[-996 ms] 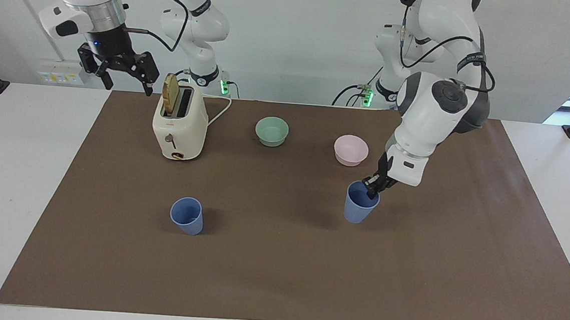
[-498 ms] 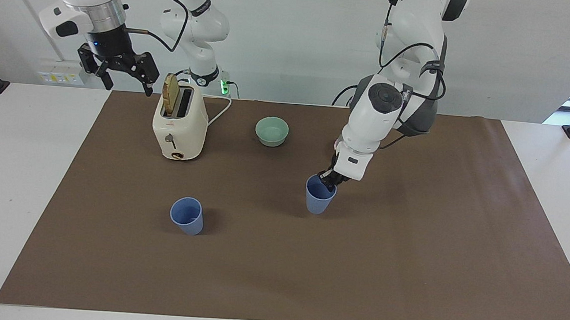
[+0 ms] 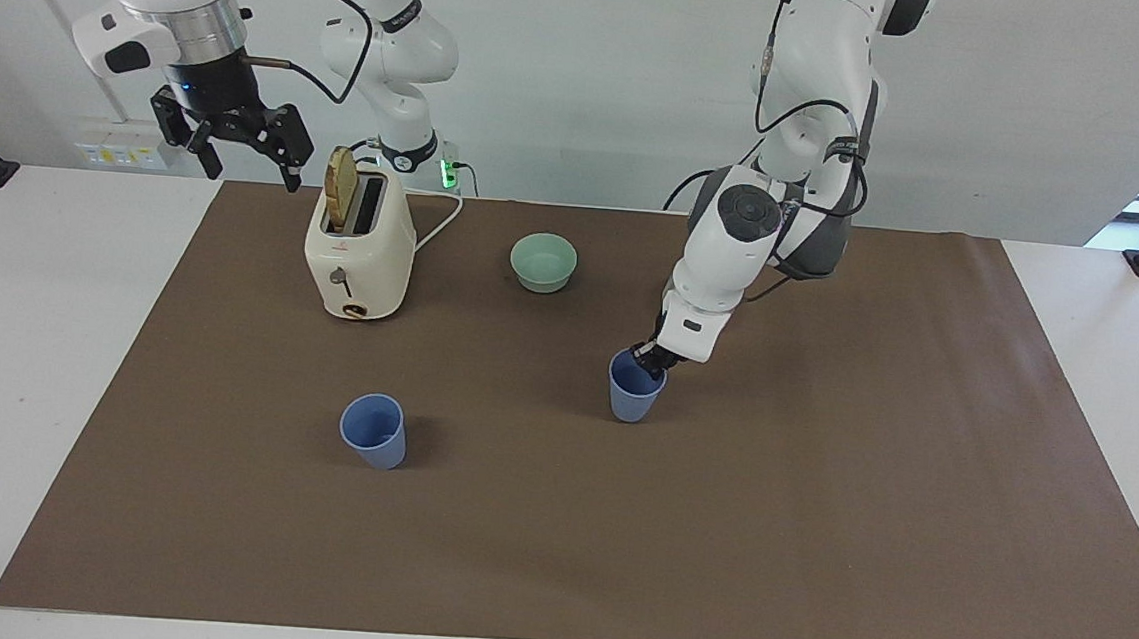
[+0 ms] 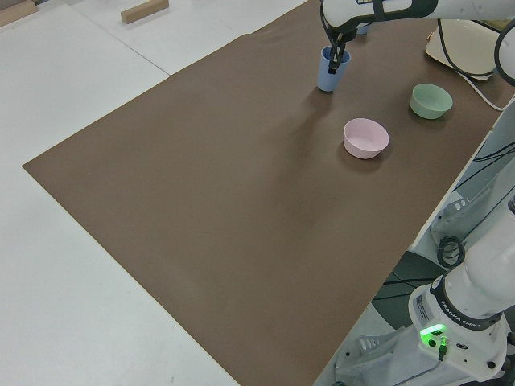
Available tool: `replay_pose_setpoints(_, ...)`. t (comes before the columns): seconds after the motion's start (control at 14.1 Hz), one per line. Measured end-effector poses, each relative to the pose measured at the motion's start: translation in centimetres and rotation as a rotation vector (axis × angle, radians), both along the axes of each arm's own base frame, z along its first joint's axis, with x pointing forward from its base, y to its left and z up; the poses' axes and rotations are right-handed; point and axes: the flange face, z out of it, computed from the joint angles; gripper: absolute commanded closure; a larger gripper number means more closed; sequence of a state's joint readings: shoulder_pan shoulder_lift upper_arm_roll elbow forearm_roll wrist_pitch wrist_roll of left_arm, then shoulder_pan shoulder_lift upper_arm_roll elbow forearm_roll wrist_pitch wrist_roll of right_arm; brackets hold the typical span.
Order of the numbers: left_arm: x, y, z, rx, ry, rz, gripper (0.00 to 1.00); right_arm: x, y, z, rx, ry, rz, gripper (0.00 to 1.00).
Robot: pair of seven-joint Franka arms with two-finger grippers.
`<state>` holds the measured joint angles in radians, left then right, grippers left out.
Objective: Stack blue cups with both arms
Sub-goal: 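Carry the blue cup with the left gripper toward the table center, then set the blue cup down and open the left gripper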
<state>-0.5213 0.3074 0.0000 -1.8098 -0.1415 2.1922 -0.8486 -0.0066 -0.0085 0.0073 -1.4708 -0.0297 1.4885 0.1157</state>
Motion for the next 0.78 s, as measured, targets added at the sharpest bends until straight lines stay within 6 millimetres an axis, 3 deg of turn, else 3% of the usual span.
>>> replay_pose_setpoints(0.28, -1.3, -1.0, -0.7, 0.003, 0.005, -0.022, 1.0, 0.0, 0.0, 0.0, 0.0, 0.001, 0.0, 0.0)
replay_pose_setpoints(0.36, -1.5, -1.2, -0.7, 0.003, 0.005, -0.027, 0.7, 0.0, 0.0, 0.0, 0.0, 0.001, 0.0, 0.0)
replay_pose_setpoints(0.43, -1.5, -1.3, -0.7, 0.003, 0.004, -0.028, 0.16, 0.0, 0.0, 0.0, 0.0, 0.001, 0.0, 0.0)
replay_pose_setpoints(0.5, -1.4, -1.2, -0.7, 0.003, 0.004, -0.027, 0.0, 0.0, 0.0, 0.0, 0.0, 0.001, 0.0, 0.0)
replay_pose_setpoints(0.78, -1.0, -0.8, -0.3, 0.001, -0.007, -0.017, 0.0, 0.0, 0.0, 0.0, 0.0, 0.001, 0.0, 0.0)
